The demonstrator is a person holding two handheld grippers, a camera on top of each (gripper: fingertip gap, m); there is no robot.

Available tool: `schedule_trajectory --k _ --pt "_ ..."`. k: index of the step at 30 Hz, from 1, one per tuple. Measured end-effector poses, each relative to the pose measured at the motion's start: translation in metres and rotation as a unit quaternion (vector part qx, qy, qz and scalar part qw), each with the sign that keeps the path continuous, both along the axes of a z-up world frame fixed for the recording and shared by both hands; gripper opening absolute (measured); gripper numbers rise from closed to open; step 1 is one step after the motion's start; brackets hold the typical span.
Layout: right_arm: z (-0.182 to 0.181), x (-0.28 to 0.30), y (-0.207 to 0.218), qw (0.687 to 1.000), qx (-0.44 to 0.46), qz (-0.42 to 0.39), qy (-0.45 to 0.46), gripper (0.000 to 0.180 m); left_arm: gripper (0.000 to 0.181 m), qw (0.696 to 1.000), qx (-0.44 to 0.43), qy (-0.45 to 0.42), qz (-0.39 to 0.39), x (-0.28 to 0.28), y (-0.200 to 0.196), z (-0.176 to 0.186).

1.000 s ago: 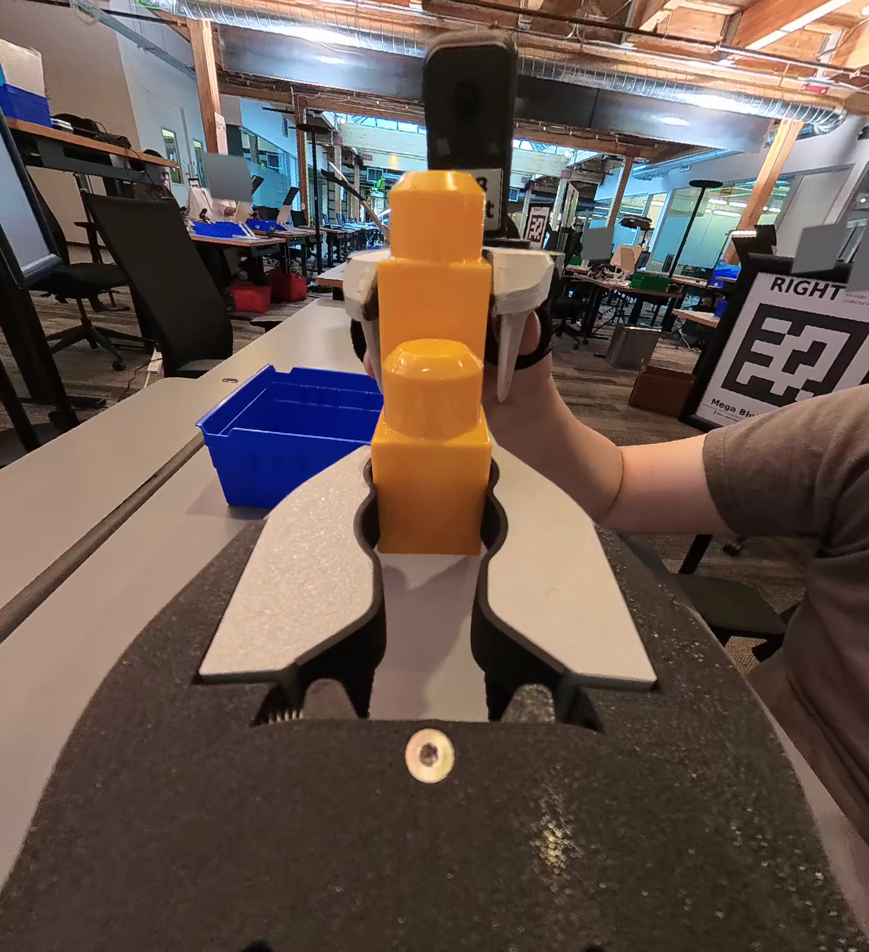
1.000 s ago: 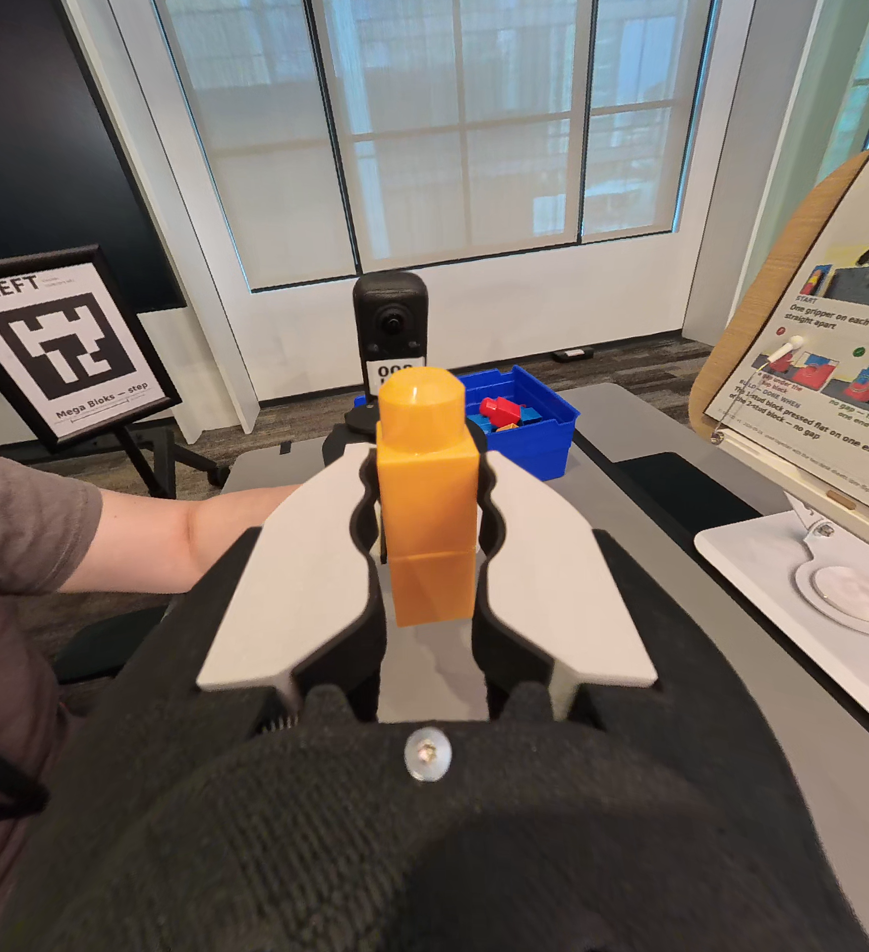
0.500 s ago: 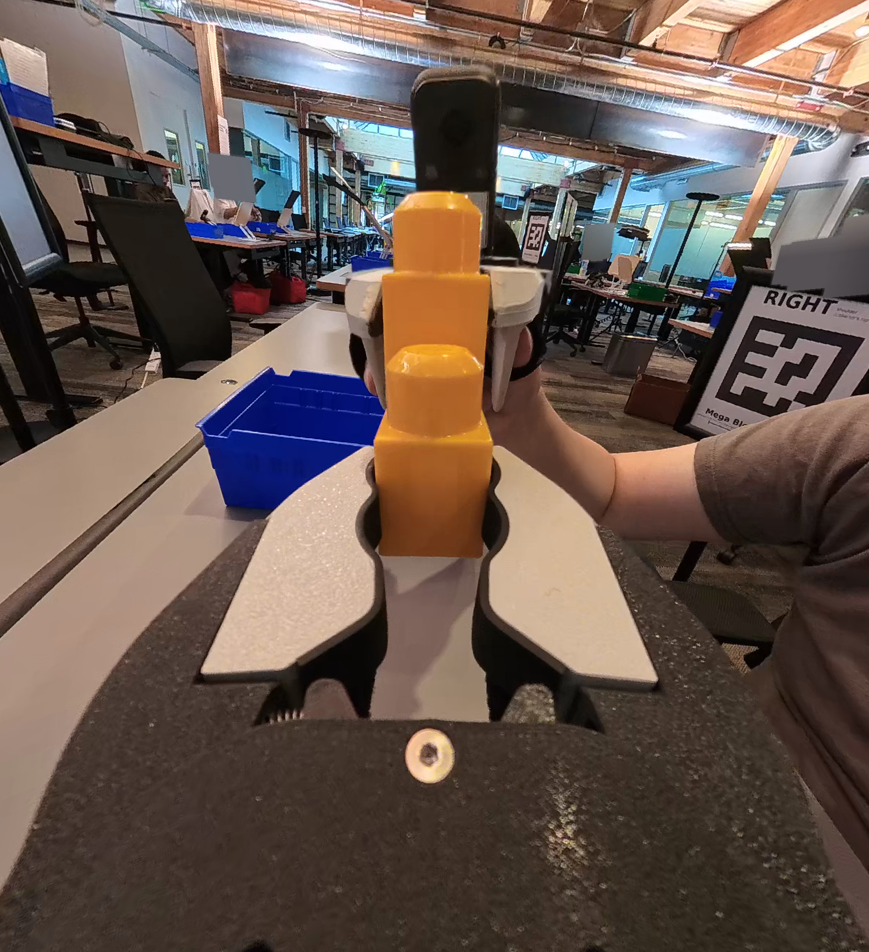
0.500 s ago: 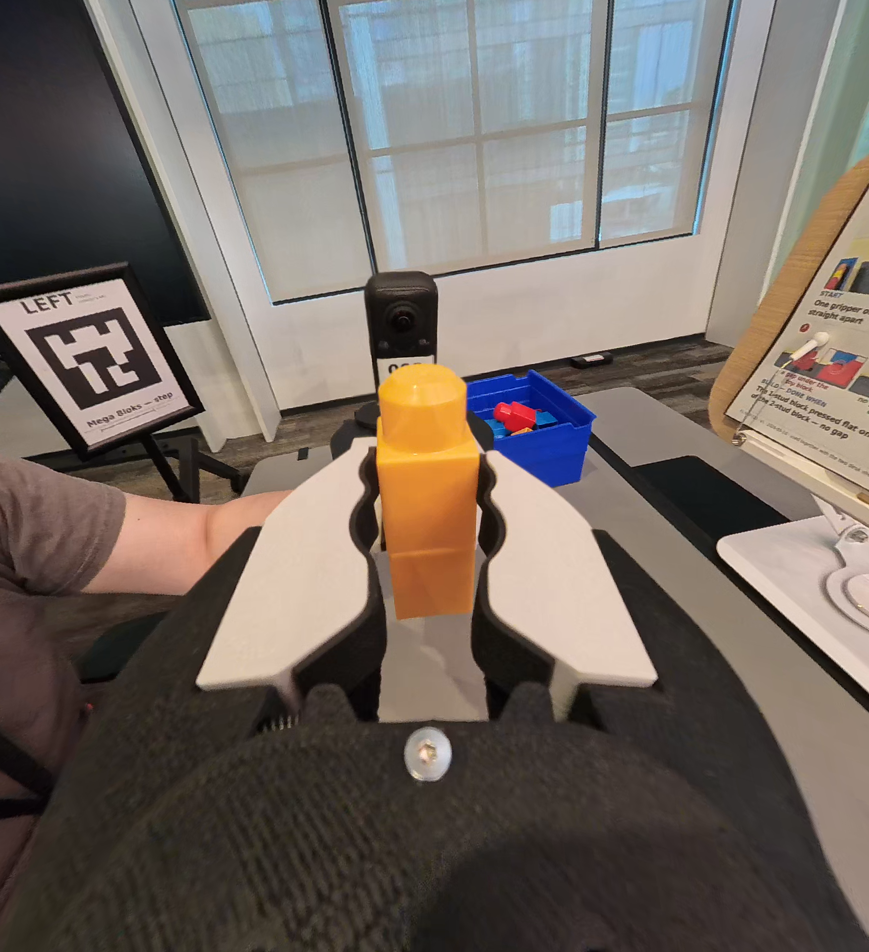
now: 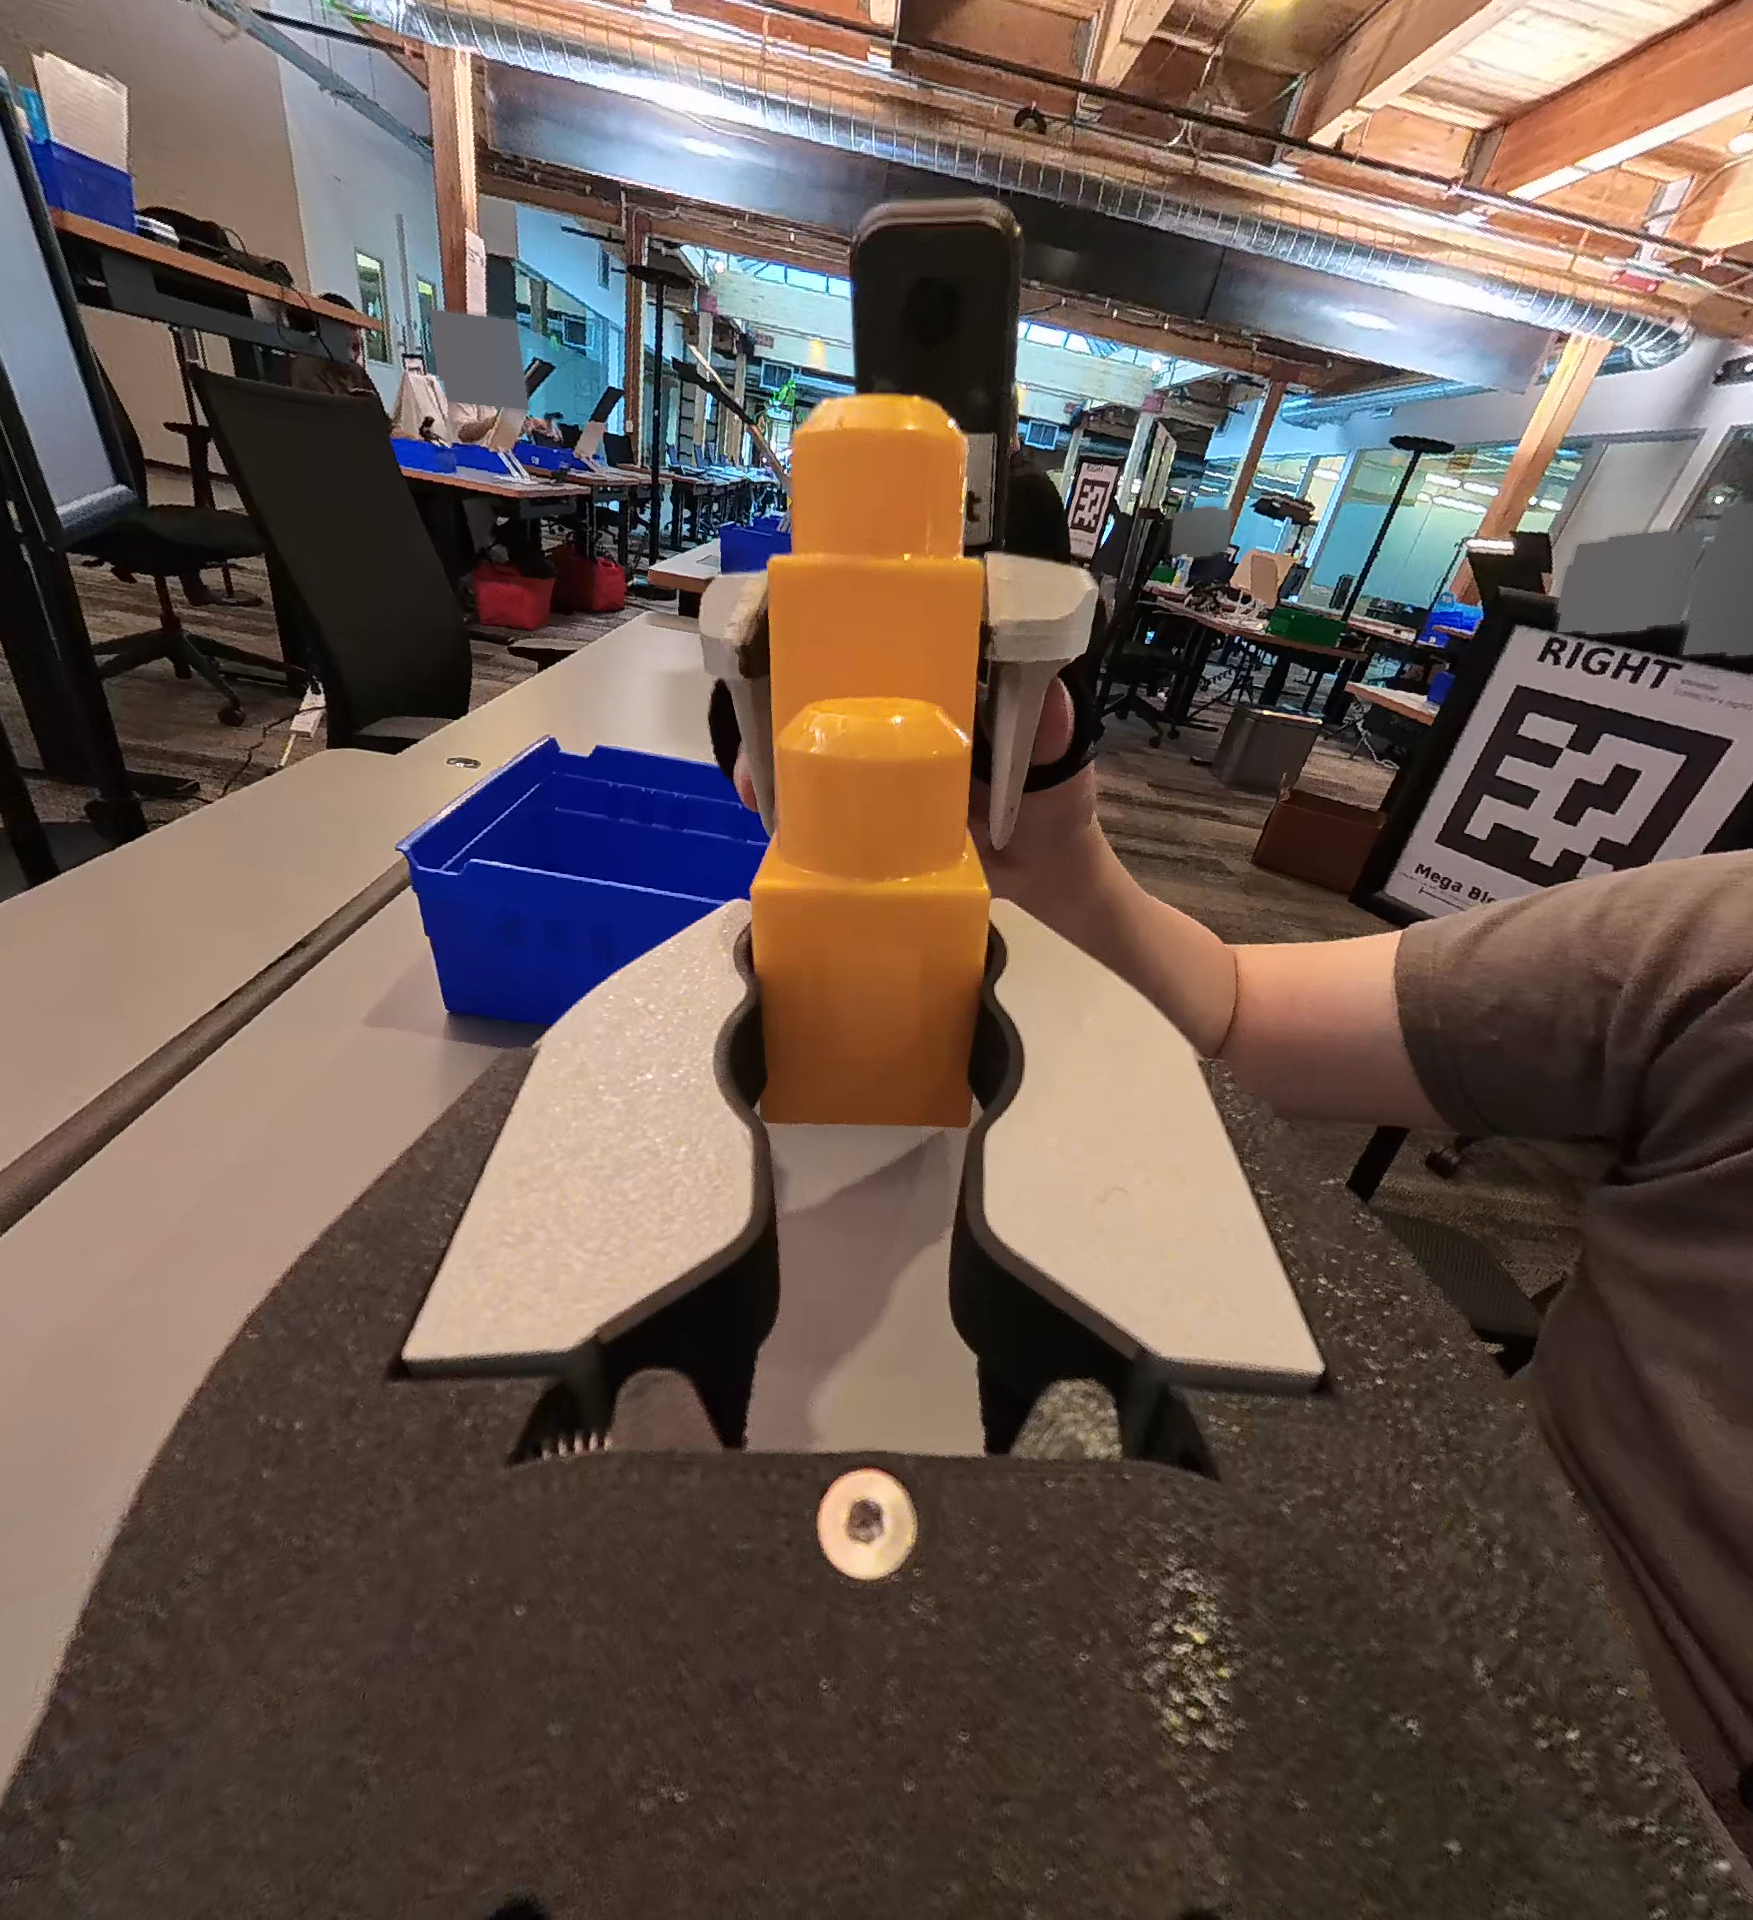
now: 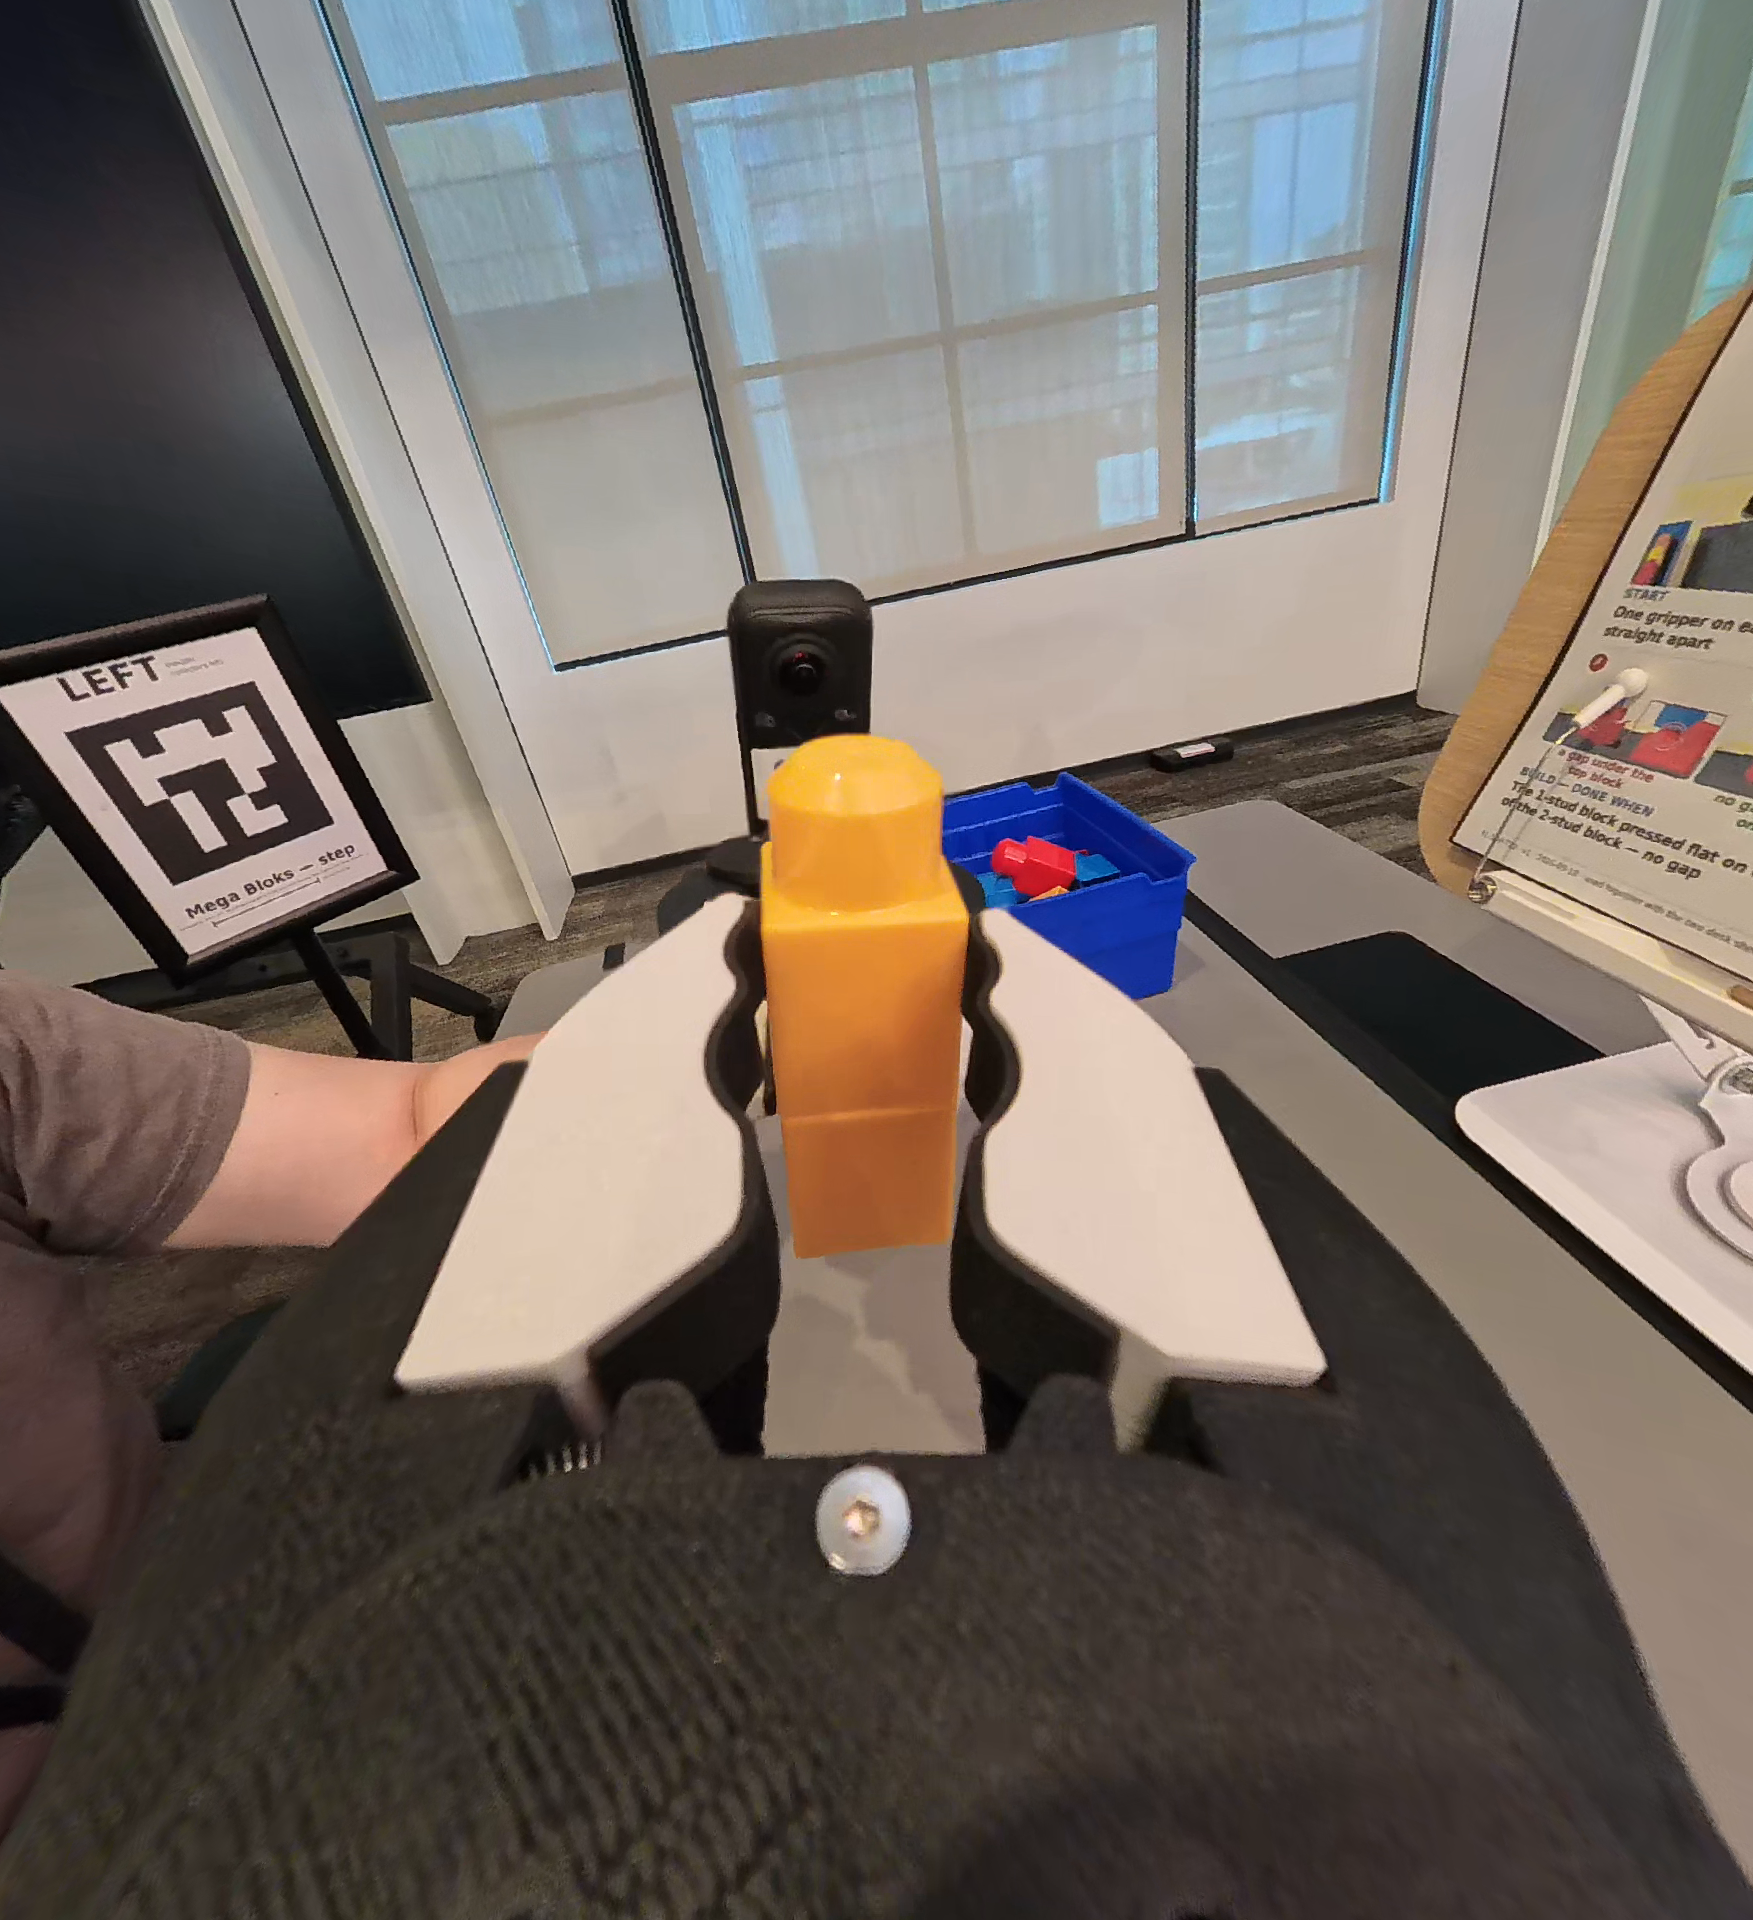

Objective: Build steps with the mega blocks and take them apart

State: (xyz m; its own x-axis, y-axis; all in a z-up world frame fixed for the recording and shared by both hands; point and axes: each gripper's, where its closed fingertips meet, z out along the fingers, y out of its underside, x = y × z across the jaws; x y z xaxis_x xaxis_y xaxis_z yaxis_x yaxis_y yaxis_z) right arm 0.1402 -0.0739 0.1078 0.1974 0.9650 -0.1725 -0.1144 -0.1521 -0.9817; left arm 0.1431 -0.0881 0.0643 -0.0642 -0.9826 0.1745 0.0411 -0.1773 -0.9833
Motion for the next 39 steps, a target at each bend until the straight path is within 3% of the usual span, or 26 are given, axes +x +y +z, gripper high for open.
schedule_trajectory --k 6,12,21,25,27,29,33,35,39 --pt "0.0 0.0 0.001 1.0 -0.006 0.007 0.002 0.037 0.037 1.0 0.0 0.003 0.001 -0.001 0.002 0.0" --pt "-0.005 0.01 -0.007 0.997 0.022 0.022 -0.077 0.045 0.037 1.0 -0.004 -0.008 -0.014 -0.009 0.002 0.005" --pt "-0.022 0.012 -0.007 0.99 0.004 0.022 -0.14 0.045 0.037 0.998 0.023 0.052 -0.02 -0.003 -0.002 -0.015" --pt "-0.027 0.016 -0.01 0.985 0.011 0.025 -0.169 0.035 0.037 0.998 0.029 0.058 -0.022 -0.001 -0.003 -0.018" --pt "-0.025 0.023 -0.009 0.982 0.028 0.016 -0.186 0.035 0.058 0.998 0.024 0.062 -0.003 0.0 0.002 -0.019" --pt "-0.015 0.05 -0.002 0.977 0.059 -0.018 -0.204 0.035 0.07 0.997 0.022 0.077 0.022 -0.003 0.011 -0.022" --pt "0.009 0.179 0.037 0.952 0.092 -0.21 -0.2 0.035 0.058 0.998 0.015 0.06 0.0 -0.012 0.007 -0.012" --pt "-0.013 0.248 0.057 0.927 0.062 -0.29 -0.229 0.035 0.057 0.998 0.021 0.062 -0.003 -0.014 0.005 -0.009" --pt "-0.081 0.297 0.078 0.919 -0.021 -0.284 -0.272 0.035 0.055 0.997 0.028 0.07 -0.01 -0.016 0.002 -0.01"
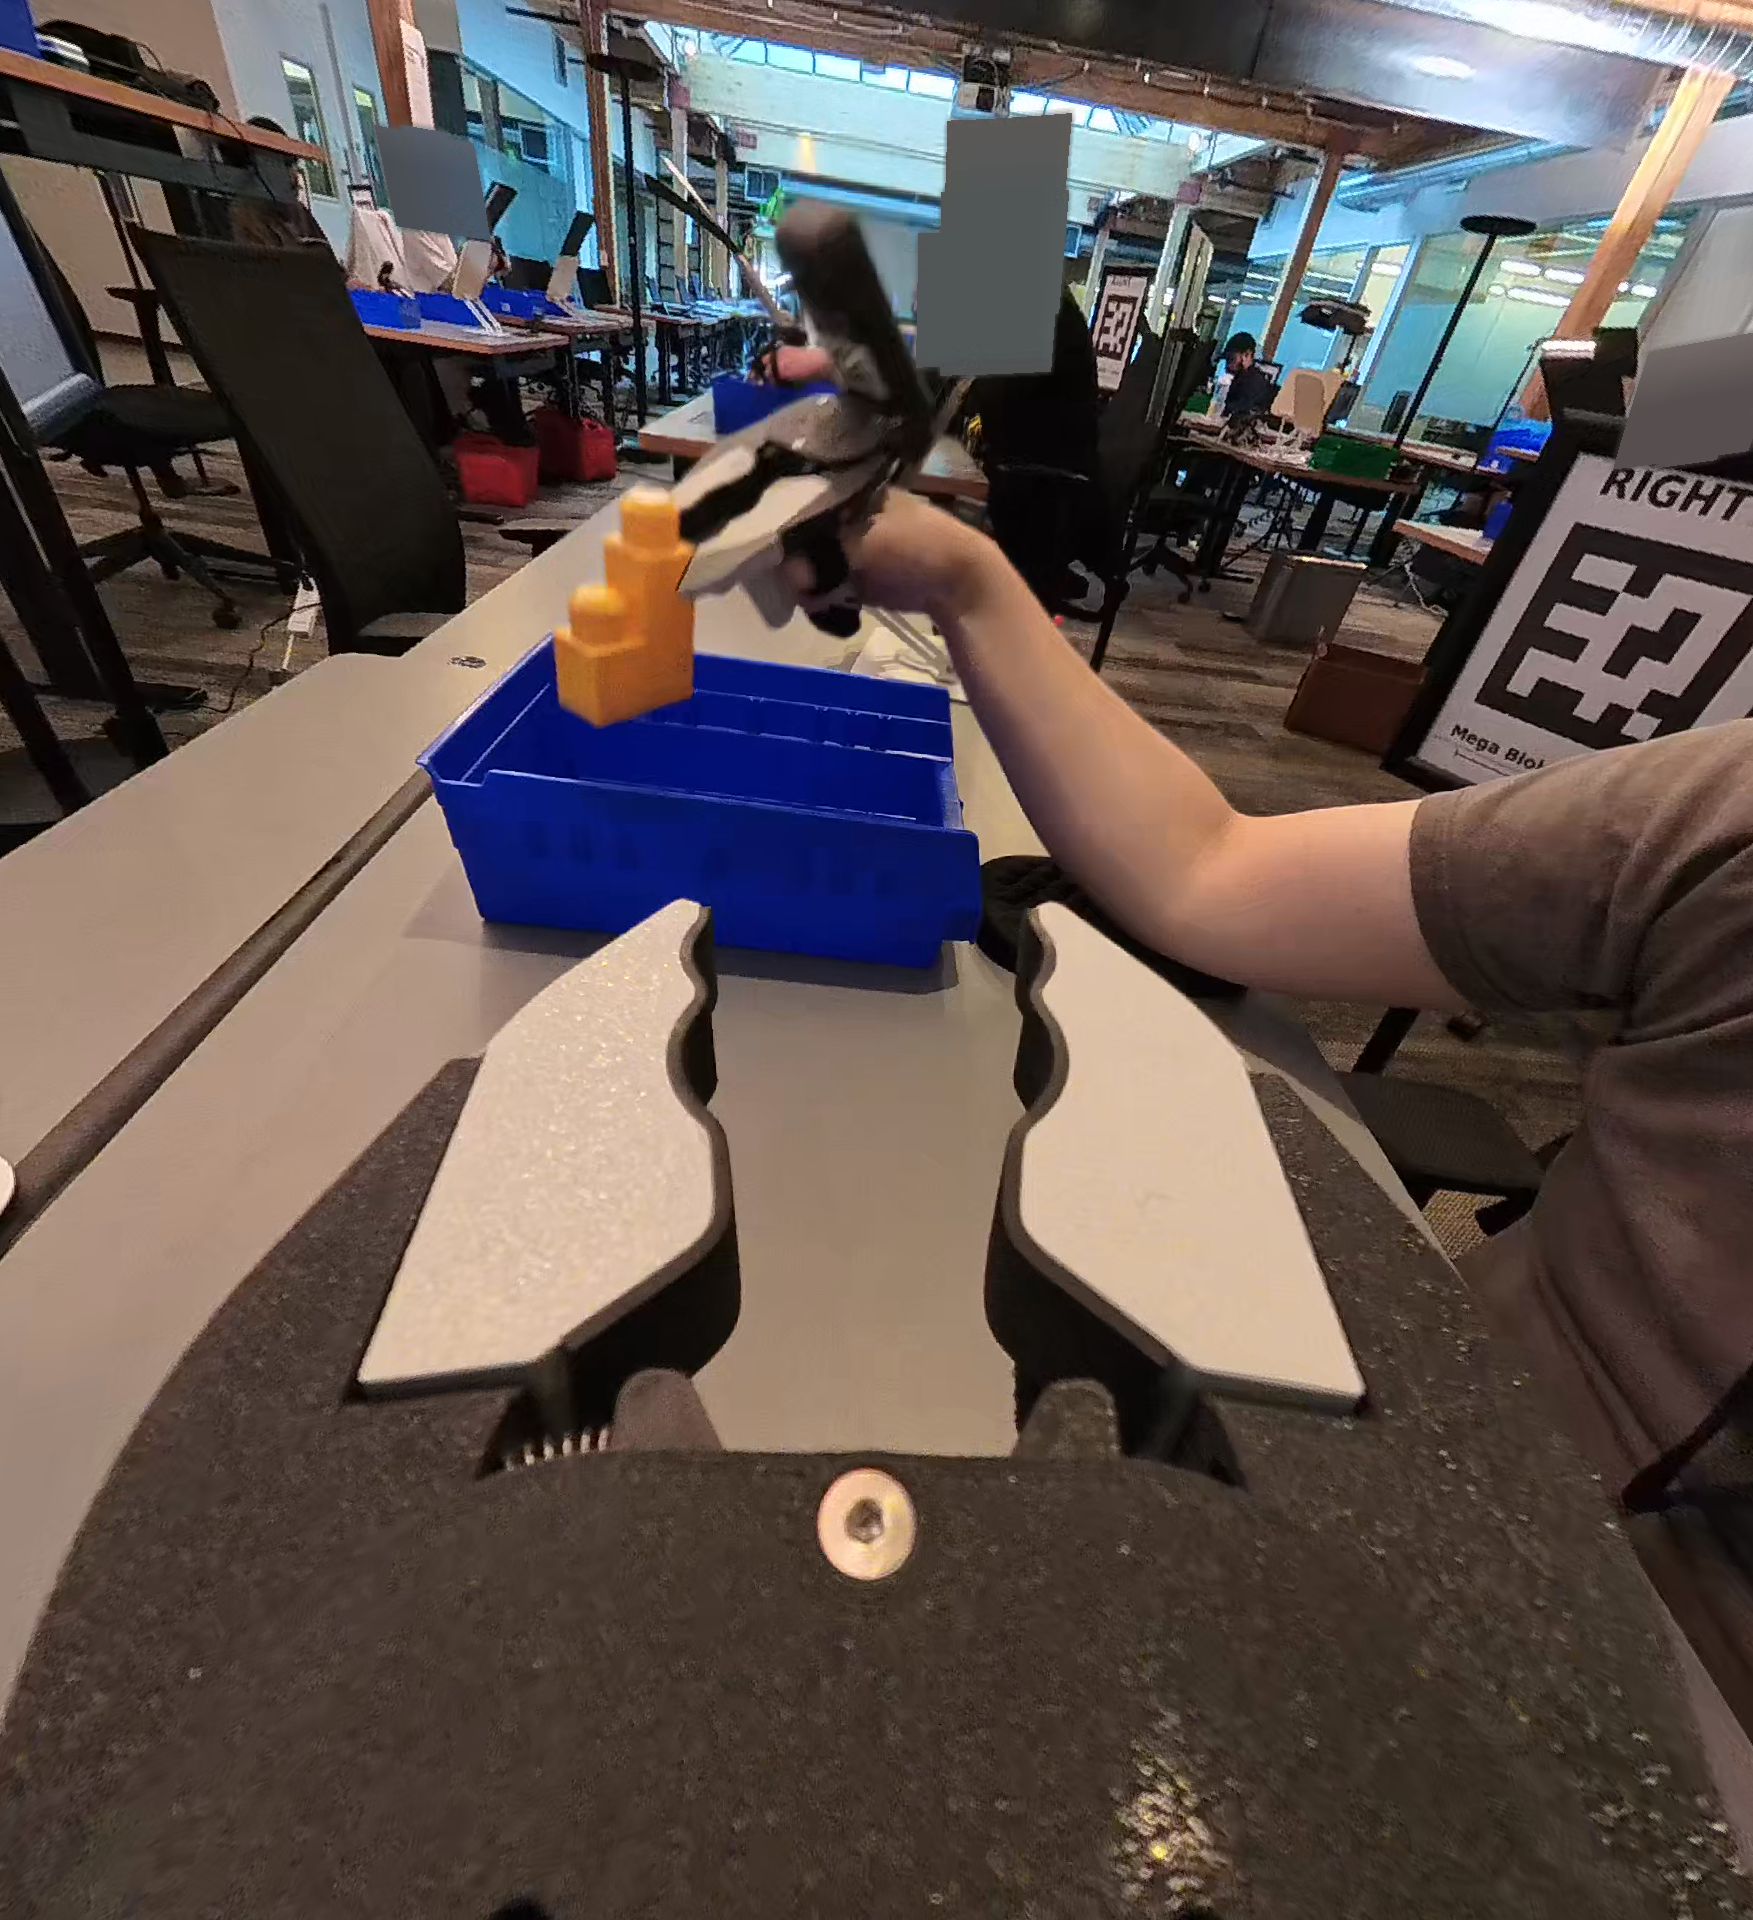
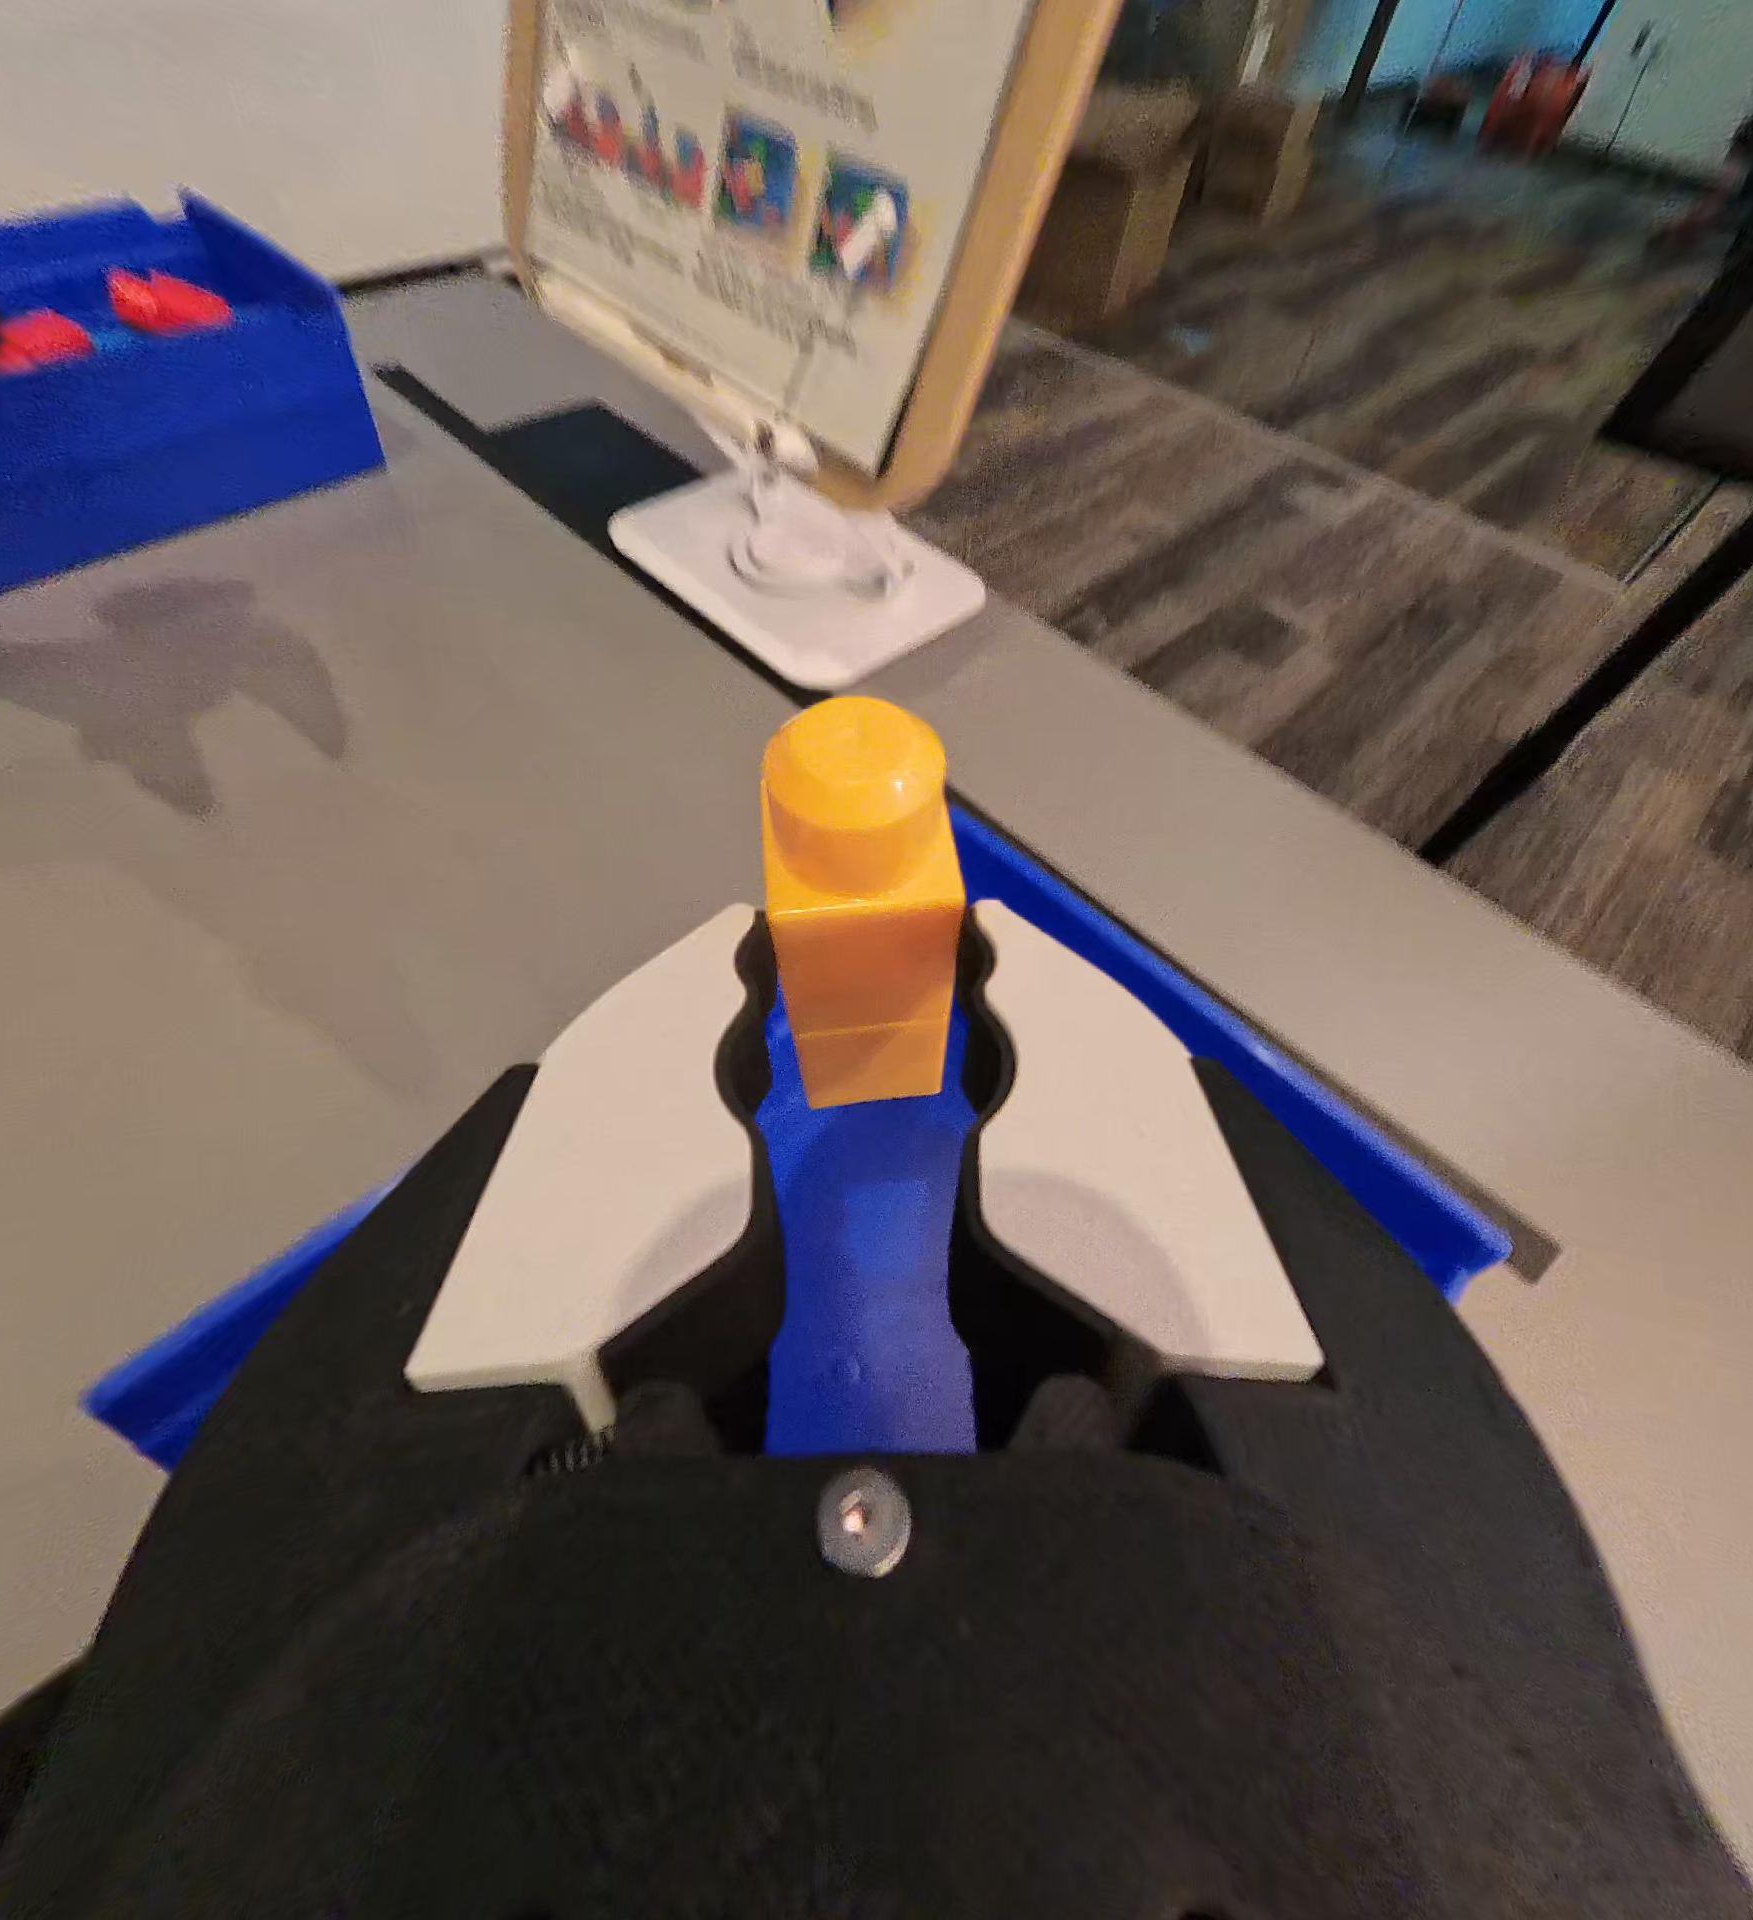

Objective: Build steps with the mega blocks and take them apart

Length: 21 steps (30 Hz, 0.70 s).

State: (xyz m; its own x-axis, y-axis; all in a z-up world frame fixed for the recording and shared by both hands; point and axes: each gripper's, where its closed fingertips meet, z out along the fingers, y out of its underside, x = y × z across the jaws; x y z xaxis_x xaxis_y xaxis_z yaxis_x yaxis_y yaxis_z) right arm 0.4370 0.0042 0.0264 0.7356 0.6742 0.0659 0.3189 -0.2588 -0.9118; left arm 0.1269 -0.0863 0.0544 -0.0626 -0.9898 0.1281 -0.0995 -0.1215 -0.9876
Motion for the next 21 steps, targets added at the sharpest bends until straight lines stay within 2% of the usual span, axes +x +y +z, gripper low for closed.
schedule_trajectory --k 6,11,16,19,21 --pt "-0.074 0.003 0.025 0.996 -0.063 0.026 -0.056 0.035 0.055 1.0 -0.004 -0.005 -0.004 -0.003 -0.001 0.002" --pt "-0.11 -0.003 0.031 0.992 -0.084 0.063 -0.063 0.035 0.054 1.0 0.003 -0.005 0.002 -0.012 0.002 0.005" --pt "-0.122 -0.003 0.037 0.993 -0.078 0.068 -0.056 0.035 0.055 0.999 0.01 -0.026 0.019 -0.032 0.006 0.023" --pt "-0.125 0.005 0.045 0.995 -0.065 0.041 -0.069 0.035 0.056 0.999 0.02 -0.033 0.03 -0.049 0.007 0.034" --pt "-0.125 0.01 0.05 0.995 -0.057 0.019 -0.08 0.046 0.056 0.998 0.031 -0.041 0.043 -0.063 0.008 0.044"
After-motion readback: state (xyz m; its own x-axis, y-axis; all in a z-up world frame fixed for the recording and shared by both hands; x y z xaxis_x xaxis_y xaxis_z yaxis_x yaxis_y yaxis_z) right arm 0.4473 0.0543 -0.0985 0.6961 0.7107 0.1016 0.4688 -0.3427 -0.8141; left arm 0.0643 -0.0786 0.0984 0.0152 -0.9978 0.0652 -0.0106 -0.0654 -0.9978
